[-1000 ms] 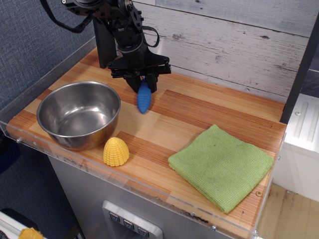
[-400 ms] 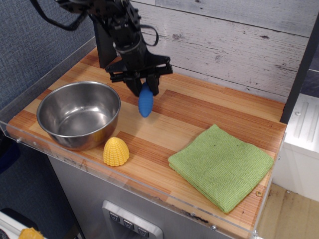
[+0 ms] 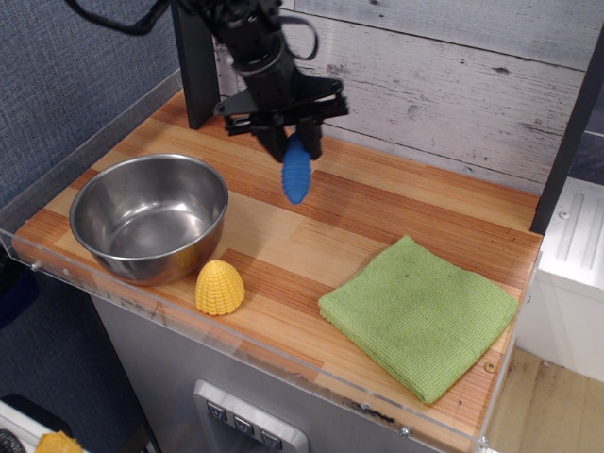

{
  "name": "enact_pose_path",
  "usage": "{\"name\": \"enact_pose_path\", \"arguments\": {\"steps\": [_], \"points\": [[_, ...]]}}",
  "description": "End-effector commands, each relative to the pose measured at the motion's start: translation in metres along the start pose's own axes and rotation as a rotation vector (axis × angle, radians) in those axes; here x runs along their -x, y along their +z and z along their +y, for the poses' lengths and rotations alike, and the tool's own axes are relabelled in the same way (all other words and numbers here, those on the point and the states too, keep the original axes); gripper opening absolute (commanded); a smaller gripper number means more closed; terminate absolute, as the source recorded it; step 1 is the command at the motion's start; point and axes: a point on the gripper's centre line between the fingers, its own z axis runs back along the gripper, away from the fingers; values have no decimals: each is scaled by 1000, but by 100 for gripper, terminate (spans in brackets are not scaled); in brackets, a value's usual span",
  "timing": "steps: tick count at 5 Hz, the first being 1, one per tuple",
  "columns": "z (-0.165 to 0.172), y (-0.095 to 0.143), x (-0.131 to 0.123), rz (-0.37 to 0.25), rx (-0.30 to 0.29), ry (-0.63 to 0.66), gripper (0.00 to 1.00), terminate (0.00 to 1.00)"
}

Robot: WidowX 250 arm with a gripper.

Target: Place blue spoon on the green cloth

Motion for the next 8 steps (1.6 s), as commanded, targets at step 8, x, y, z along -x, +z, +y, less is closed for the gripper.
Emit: {"name": "enact_pose_path", "arguments": {"steps": [8], "points": [[-76, -22, 129, 127, 87, -329, 0, 0]]}}
